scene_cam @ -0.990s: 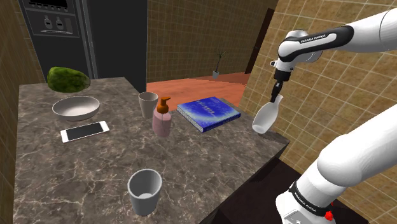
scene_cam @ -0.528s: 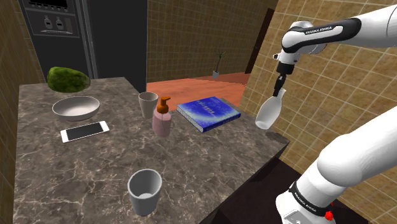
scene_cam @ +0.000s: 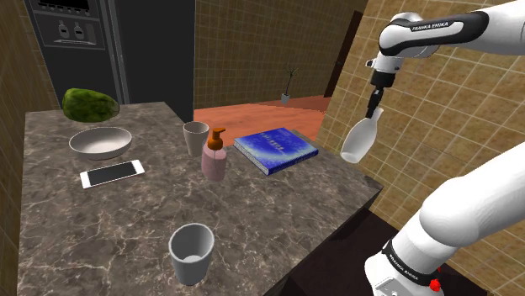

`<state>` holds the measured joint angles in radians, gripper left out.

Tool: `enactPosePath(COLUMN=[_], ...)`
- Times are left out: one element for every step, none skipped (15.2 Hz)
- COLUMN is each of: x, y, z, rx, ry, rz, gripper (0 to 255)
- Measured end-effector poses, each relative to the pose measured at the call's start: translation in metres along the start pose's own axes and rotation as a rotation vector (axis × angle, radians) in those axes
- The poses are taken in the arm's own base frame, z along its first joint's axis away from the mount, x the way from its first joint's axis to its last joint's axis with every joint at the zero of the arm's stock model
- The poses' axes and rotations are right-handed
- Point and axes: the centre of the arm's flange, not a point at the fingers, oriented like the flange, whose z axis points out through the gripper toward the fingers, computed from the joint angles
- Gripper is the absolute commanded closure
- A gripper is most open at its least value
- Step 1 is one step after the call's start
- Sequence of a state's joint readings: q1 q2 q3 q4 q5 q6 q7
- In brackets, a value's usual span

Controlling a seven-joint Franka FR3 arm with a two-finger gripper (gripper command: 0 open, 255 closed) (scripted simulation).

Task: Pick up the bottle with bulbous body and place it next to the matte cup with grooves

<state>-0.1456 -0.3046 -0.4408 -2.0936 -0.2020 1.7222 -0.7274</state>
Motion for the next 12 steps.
enactPosePath(x=[0.000,-0.002,-0.001,-0.002,-0.002,-0.003,-0.004,-0.004,-0.006,-0.006,-0.007,-0.008], y=[0.000,0.001,0.000,0.000,0.000,0.000,0.000,0.000,0.000,-0.001,0.000,0.000], z=[-0.005,-0.011,-0.017,-0.021,-0.027,-0.032,-0.038,-0.043,-0.048,-0.053,-0.058,-0.064], rx=[0.000,0.000,0.000,0.000,0.000,0.000,0.000,0.000,0.000,0.000,0.000,0.000], ry=[0.000,0.000,0.000,0.000,0.000,0.000,0.000,0.000,0.000,0.000,0.000,0.000], rz=[0.000,0.000,0.000,0.000,0.000,0.000,0.000,0.000,0.000,0.000,0.000,0.000], gripper=[255,255,255,255,255,255,255,255,255,255,255,255])
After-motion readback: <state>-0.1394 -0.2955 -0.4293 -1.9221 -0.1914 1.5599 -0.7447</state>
